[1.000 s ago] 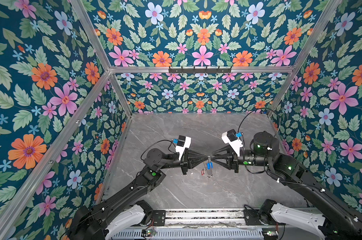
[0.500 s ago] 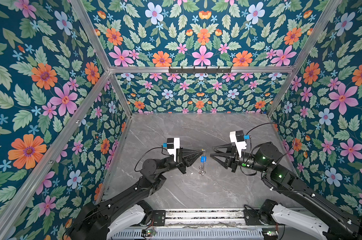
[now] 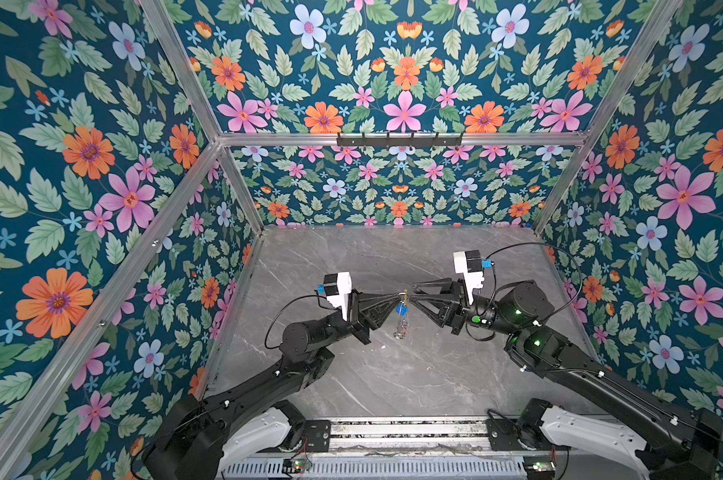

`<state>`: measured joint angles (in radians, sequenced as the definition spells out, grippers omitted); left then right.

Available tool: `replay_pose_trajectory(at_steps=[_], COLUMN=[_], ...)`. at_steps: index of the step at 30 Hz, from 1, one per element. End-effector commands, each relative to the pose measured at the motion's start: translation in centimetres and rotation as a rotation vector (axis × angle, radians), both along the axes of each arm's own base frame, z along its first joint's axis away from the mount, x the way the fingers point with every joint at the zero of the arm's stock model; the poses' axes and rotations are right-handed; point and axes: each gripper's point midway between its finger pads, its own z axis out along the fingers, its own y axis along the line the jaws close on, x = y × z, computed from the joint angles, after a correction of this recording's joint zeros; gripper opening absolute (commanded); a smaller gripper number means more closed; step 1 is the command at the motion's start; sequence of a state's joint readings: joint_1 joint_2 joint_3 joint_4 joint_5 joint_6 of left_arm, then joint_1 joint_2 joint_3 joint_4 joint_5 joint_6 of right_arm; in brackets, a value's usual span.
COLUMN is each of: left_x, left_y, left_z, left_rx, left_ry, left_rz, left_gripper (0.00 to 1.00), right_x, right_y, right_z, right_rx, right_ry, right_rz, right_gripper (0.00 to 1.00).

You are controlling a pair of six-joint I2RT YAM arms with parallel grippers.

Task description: Remove the keys from the keyring

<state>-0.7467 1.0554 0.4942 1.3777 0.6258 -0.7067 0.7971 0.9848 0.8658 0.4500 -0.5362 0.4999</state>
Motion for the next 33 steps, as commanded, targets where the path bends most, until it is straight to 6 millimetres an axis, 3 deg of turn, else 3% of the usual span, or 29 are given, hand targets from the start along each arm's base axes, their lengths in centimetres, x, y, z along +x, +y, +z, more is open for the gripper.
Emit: replay_pose_trajectory(at_steps=[1, 29, 33], left_x=[-0.5, -0.4, -0.4], left_y=[0.8, 0.9, 0.9], left_z=[0.9, 0.6, 0.5], left_rx=[-0.047, -0.032, -0.031], left_ry=[-0.029, -0.027, -0.024], left_rz=[0.01, 0.028, 0.029], left_gripper=[0.0, 0.0, 0.0], right_x=[-0.7, -0.7, -0.8], right_y=[0.1, 1.9, 1.9], right_z=[1.5, 0.1, 0.1], right_rx=[0.047, 0.004, 0.002], right_ry=[-0.03, -0.008, -0.01], right_rz=[0.033, 0.064, 0.067], right_gripper=[0.39, 0.1, 0.01])
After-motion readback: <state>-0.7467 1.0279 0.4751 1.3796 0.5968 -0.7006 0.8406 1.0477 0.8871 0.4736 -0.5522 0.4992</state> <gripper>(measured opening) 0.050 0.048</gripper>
